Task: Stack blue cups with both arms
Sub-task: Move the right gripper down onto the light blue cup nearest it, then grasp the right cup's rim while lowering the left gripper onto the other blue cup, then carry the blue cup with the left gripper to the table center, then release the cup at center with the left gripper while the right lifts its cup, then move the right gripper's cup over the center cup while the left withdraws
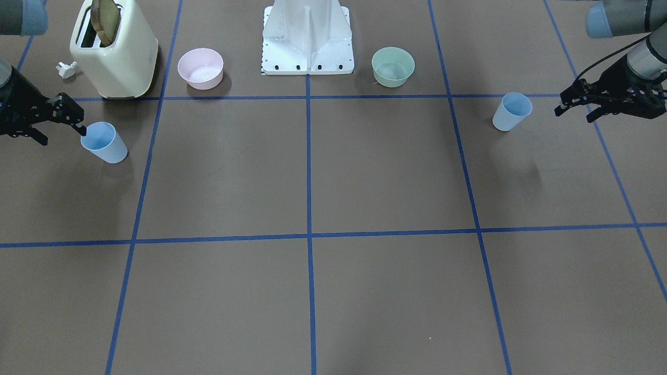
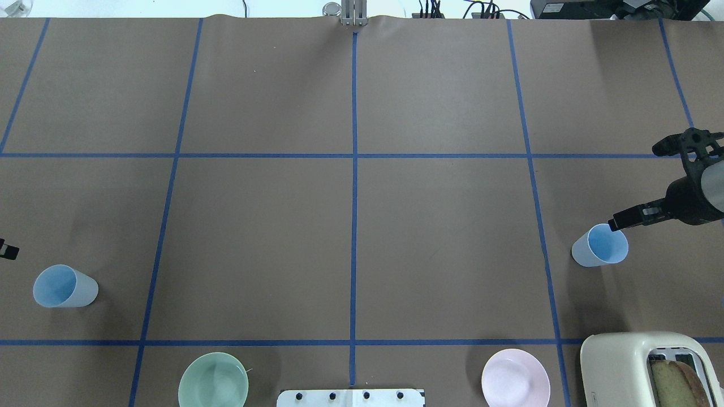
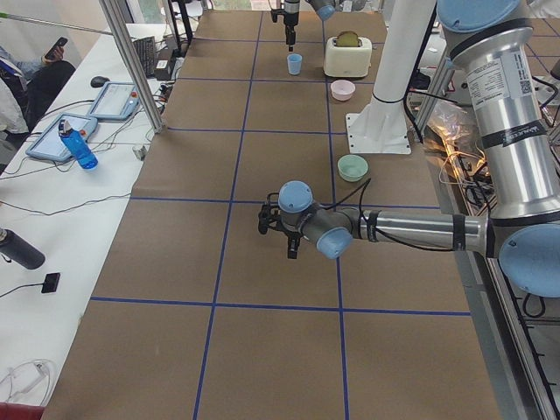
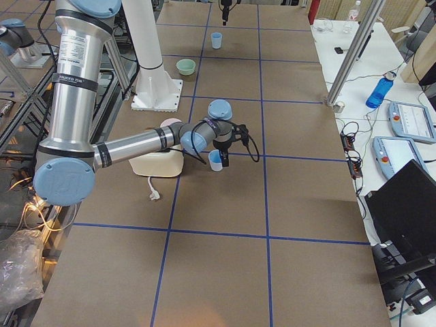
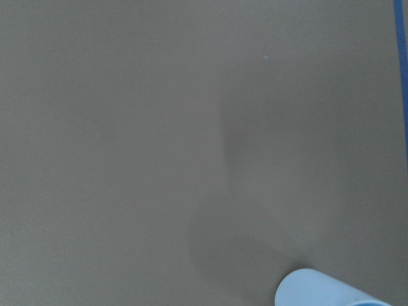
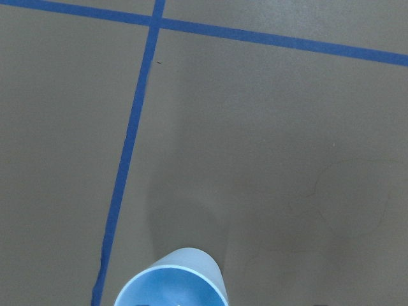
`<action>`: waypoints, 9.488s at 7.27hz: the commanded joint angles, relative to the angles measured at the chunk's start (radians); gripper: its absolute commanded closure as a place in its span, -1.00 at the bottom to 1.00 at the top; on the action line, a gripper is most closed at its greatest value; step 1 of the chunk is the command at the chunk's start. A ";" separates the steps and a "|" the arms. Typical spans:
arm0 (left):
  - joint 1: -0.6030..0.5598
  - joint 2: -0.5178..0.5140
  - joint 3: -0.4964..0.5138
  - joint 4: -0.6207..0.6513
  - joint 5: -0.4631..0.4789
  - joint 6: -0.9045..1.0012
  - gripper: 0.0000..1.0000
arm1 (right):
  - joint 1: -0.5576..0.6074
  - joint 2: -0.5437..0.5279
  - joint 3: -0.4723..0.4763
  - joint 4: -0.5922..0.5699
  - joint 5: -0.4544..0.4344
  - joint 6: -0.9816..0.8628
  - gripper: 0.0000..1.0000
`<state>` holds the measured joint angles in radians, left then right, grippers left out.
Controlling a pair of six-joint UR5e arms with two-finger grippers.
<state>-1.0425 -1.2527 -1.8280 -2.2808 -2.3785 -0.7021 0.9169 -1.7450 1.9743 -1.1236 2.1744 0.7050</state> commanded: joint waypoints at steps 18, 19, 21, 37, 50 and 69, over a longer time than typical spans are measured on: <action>0.193 -0.020 -0.025 -0.086 0.033 -0.089 1.00 | -0.024 0.004 -0.005 0.008 -0.011 0.007 -0.82; 0.191 -0.046 -0.031 -0.079 0.021 -0.124 1.00 | -0.024 0.004 -0.005 0.008 -0.011 0.007 -0.82; 0.165 -0.118 -0.030 -0.013 -0.079 -0.151 1.00 | -0.024 0.004 -0.006 0.008 -0.013 0.007 -0.83; 0.320 -1.083 0.212 0.730 0.158 -0.394 1.00 | -0.067 0.002 -0.054 0.008 -0.022 -0.004 -0.73; 0.417 -1.163 0.438 0.506 0.284 -0.481 1.00 | -0.021 0.080 -0.057 -0.007 0.046 -0.007 1.00; 0.076 -0.847 0.153 0.774 0.153 0.165 -0.95 | -0.171 0.959 -0.351 -0.484 -0.028 0.362 1.00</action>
<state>-0.9539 -2.1183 -1.6749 -1.5059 -2.2203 -0.5622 0.7677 -0.8162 1.6554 -1.6263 2.1695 1.0295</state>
